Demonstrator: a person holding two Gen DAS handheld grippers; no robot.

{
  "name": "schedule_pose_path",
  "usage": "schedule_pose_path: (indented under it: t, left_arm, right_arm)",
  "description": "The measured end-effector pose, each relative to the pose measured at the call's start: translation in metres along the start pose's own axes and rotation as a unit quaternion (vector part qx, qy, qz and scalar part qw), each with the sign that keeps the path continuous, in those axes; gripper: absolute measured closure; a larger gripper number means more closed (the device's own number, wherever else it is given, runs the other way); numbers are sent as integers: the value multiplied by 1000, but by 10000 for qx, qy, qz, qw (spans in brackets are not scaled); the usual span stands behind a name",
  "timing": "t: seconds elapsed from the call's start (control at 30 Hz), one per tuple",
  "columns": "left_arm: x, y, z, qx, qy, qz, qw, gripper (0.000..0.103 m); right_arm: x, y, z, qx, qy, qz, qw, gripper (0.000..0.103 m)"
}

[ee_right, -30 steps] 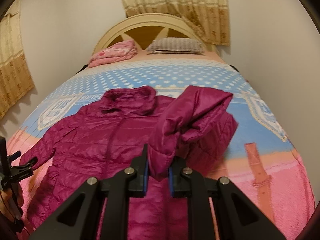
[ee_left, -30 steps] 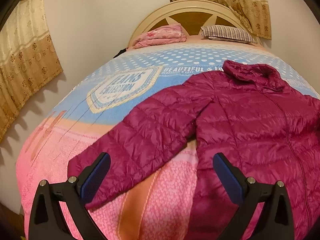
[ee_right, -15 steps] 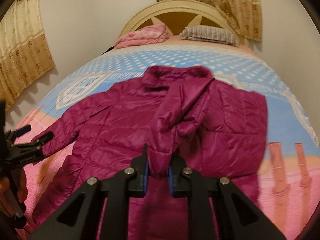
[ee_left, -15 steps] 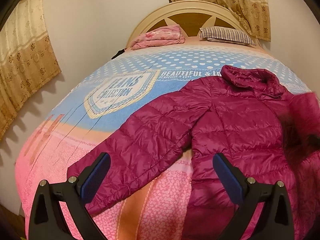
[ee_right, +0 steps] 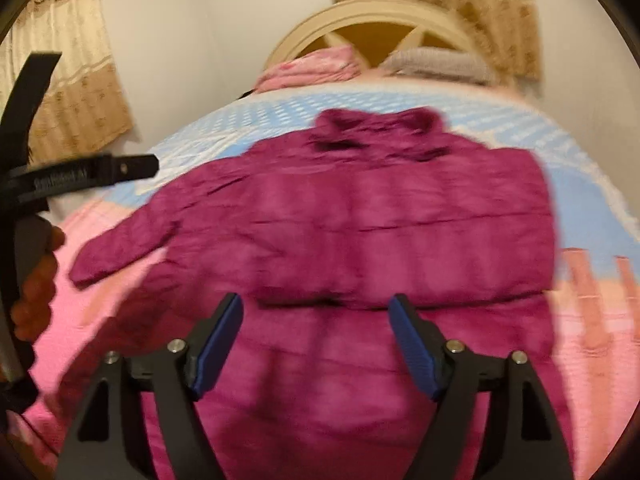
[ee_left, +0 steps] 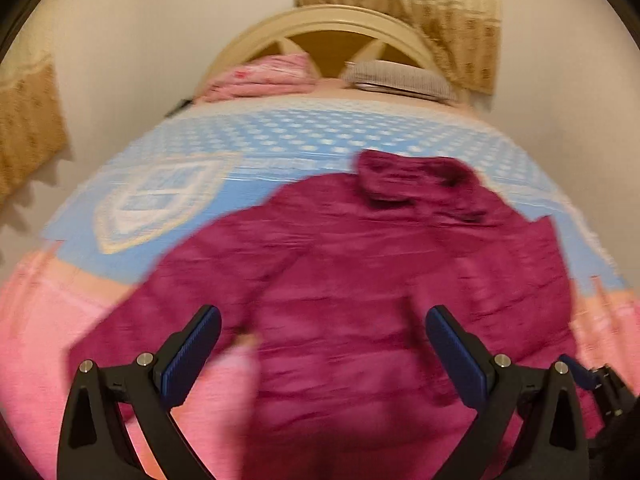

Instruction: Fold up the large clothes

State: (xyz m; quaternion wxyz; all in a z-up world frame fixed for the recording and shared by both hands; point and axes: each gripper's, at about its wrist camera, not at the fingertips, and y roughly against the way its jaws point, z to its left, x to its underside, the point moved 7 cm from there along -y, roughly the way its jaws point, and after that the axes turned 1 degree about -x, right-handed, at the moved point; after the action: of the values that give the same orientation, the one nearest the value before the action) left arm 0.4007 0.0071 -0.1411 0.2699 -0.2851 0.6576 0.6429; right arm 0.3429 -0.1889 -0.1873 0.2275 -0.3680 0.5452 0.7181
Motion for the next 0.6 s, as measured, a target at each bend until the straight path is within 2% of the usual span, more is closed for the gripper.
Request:
schedule_pose_path:
  t: [0.1, 0.2, 0.23, 0.27, 0.3, 0.33, 0.37, 0.6]
  left_arm:
    - [5, -27, -40, 367, -33, 304, 9989, 1]
    - [14, -51, -73, 486, -168, 542, 9972, 2]
    - [17, -56, -81, 493, -215, 559, 9970, 6]
    - [22, -63, -90, 477, -300, 618, 9965, 26]
    - [26, -67, -95, 505, -358, 704, 9956, 62]
    - [32, -73, -102, 575, -420, 898, 9934, 74]
    - [34, -77, -102, 627, -427, 952, 9926, 77]
    - [36, -40, -82, 469, -587, 382, 9964, 82]
  right_arm:
    - [7, 4, -32, 326, -370, -48, 9988, 24]
    - [20, 4, -51, 405, -701, -49, 9967, 24]
    - [23, 4, -54, 423, -748, -47, 9963, 24]
    - [26, 3, -56, 417, -790, -51, 9960, 24]
    - [28, 2, -57, 405, -824, -59, 9958, 24]
    - [31, 0, -59, 382, -864, -56, 9955, 23]
    - [37, -2, -62, 327, -947, -12, 9950, 20]
    - [43, -9, -77, -156, -1480, 54, 9889, 14]
